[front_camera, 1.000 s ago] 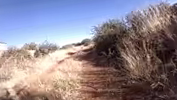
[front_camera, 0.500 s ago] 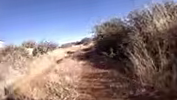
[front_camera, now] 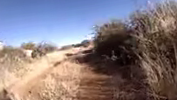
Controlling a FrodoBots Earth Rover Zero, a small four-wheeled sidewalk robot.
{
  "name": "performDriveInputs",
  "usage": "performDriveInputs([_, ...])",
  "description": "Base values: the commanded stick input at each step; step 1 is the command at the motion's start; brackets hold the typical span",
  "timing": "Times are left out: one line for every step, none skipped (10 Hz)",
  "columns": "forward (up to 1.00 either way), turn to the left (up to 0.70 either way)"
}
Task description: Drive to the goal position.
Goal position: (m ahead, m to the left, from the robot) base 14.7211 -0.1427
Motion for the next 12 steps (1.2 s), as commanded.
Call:
performDriveInputs([0.50,0.00])
performDriveInputs([0.50,0.00])
performDriveInputs([0.50,0.00])
performDriveInputs([0.50,0.00])
performDriveInputs([0.50,0.00])
performDriveInputs([0.50,0.00])
performDriveInputs([0.50,0.00])
performDriveInputs([0.50,0.00])
performDriveInputs([0.50,0.00])
performDriveInputs([0.50,0.00])
performDriveInputs([0.50,0.00])
performDriveInputs([0.50,0.00])
